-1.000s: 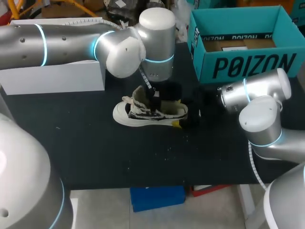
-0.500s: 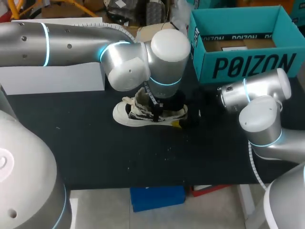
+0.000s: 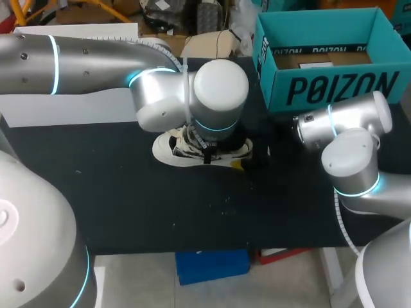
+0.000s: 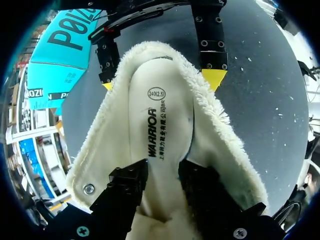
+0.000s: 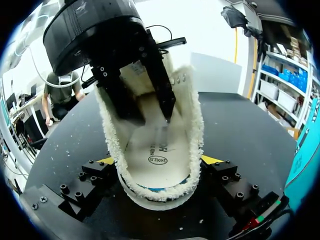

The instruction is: Take the shoe out of the shoebox, open the shoe tongue, remove and reinsert the insole, then place the shoe into the shoebox

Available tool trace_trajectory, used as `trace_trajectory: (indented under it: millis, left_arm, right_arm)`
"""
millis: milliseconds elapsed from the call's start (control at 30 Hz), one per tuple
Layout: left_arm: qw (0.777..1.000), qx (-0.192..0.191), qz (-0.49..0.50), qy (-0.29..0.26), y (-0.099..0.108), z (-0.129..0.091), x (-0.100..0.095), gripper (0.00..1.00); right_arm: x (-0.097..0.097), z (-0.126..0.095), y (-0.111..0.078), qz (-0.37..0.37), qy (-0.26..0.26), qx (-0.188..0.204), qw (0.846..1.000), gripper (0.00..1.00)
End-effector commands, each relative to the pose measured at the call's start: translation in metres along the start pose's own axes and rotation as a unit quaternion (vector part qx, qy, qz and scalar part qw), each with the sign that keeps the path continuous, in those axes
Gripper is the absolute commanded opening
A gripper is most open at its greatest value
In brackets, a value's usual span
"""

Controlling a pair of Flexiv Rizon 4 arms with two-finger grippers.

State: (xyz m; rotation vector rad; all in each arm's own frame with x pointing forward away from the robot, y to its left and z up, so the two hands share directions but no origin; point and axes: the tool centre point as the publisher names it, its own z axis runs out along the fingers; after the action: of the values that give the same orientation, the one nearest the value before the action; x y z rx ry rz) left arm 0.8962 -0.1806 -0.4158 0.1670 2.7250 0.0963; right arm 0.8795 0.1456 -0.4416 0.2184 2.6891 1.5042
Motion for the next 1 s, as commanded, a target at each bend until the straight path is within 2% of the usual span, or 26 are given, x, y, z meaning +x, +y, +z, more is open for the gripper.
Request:
trace_trajectory:
  millis: [33,233,467,533,700,1000]
  left_arm:
    - [0.998,0.024,-0.003,-0.056,0.010,0.023,-0.007,0.39]
    - [0.996,0.052,-0.007,-0.068,0.007,0.030,-0.010,0.37]
    - [0.997,0.070,0.005,-0.036,0.002,0.047,-0.008,0.15]
    - [0.997,0.072,0.015,-0.024,0.000,0.049,-0.007,0.00]
    - [0.995,0.082,0.048,0.016,-0.007,0.037,-0.007,0.00]
    - [0.992,0.103,0.057,0.050,0.002,0.003,0.000,0.00]
  right_arm:
    - [0.003,-0.001,0.000,0.000,0.002,0.001,1.000,0.00]
    - [0.003,-0.001,0.000,0.000,0.002,0.001,1.000,0.00]
    - [0.003,-0.001,0.000,0.000,0.002,0.001,1.000,0.00]
    - [0.003,-0.001,0.000,0.000,0.002,0.001,1.000,0.00]
    - [0.003,-0.001,0.000,0.000,0.002,0.001,1.000,0.00]
    - [0.003,-0.001,0.000,0.000,0.002,0.001,1.000,0.00]
